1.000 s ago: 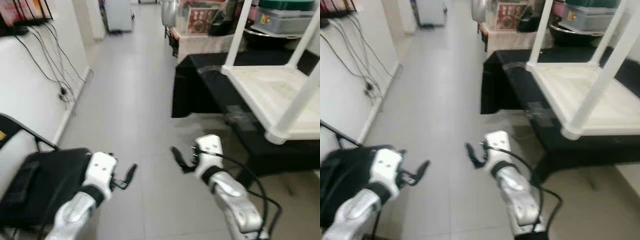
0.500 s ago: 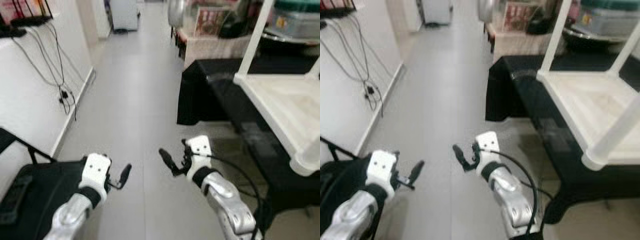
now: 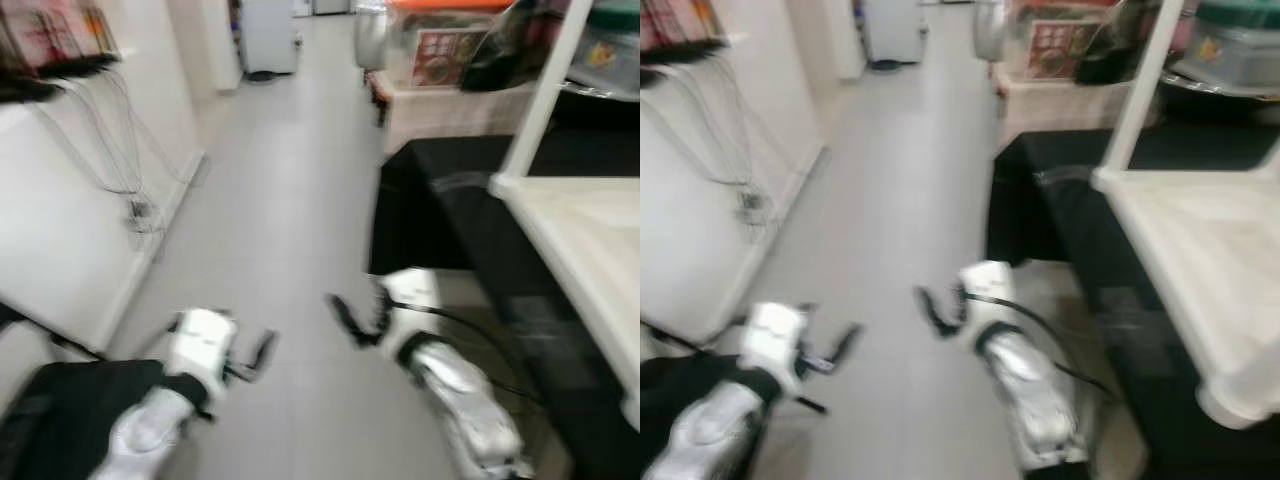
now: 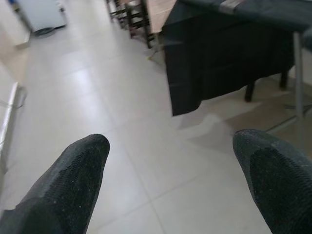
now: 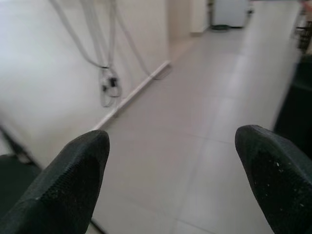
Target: Building children table
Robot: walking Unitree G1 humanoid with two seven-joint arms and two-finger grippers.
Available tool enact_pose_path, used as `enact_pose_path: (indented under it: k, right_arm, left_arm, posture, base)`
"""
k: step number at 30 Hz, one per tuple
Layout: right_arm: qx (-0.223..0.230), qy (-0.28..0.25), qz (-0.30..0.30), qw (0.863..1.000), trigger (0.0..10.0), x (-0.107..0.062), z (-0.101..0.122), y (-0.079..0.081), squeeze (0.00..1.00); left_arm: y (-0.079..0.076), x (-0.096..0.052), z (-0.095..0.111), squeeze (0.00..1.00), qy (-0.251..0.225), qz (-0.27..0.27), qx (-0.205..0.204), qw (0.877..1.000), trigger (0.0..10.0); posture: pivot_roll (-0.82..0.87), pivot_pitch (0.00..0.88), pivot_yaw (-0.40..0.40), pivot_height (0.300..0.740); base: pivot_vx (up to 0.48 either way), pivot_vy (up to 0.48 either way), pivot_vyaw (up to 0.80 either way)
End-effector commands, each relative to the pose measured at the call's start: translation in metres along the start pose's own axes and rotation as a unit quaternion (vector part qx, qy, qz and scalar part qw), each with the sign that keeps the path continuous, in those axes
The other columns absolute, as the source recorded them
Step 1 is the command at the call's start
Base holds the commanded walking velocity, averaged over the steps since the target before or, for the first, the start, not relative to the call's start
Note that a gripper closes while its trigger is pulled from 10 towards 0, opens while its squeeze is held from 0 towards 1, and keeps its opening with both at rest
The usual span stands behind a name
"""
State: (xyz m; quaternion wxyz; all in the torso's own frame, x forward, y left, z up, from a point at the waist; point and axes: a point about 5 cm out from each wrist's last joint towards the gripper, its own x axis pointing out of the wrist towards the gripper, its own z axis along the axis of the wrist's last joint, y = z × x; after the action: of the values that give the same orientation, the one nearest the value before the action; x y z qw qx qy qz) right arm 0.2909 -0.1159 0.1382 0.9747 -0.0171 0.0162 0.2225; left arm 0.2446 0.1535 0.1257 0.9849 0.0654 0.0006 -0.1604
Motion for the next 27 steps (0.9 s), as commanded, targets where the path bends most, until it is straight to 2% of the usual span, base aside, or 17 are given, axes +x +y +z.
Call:
enact_pose_path:
  k: [1,20,24,26,27]
  right_arm:
    - [0.003,0.001,-0.012,1.000,10.0,-0.004,-0.003,-0.006,0.00]
    - [0.005,-0.002,-0.014,1.000,10.0,-0.003,-0.003,-0.005,0.00]
    - [0.011,-0.016,0.004,1.000,10.0,-0.003,0.000,-0.003,0.00]
    - [0.048,-0.046,0.067,0.996,10.0,-0.006,0.010,0.011,0.00]
    - [0.048,-0.046,0.067,0.996,10.0,-0.006,0.010,0.011,0.00]
  left_arm:
    - [-0.004,0.001,0.000,0.00,0.000,-0.011,-0.001,1.000,10.0]
    - [-0.002,0.003,0.001,0.00,-0.003,-0.007,-0.002,1.000,10.0]
    - [-0.001,0.003,0.001,0.00,-0.003,-0.005,-0.001,1.000,10.0]
    - [0.002,0.004,0.002,0.00,-0.005,0.011,0.000,1.000,10.0]
    - [0.002,0.004,0.002,0.00,-0.005,0.011,0.000,1.000,10.0]
  posture:
    - [0.00,0.039,0.007,0.740]
    - [-0.01,0.044,0.011,0.740]
    - [0.00,0.045,0.013,0.740]
    - [0.00,0.046,0.014,0.740]
    - [0.00,0.046,0.014,0.740]
  base:
    - [0.401,0.000,0.00]
    - [0.409,0.000,0.00]
    - [0.409,0.000,0.00]
    - [0.364,0.000,0.00]
    - [0.326,0.000,0.00]
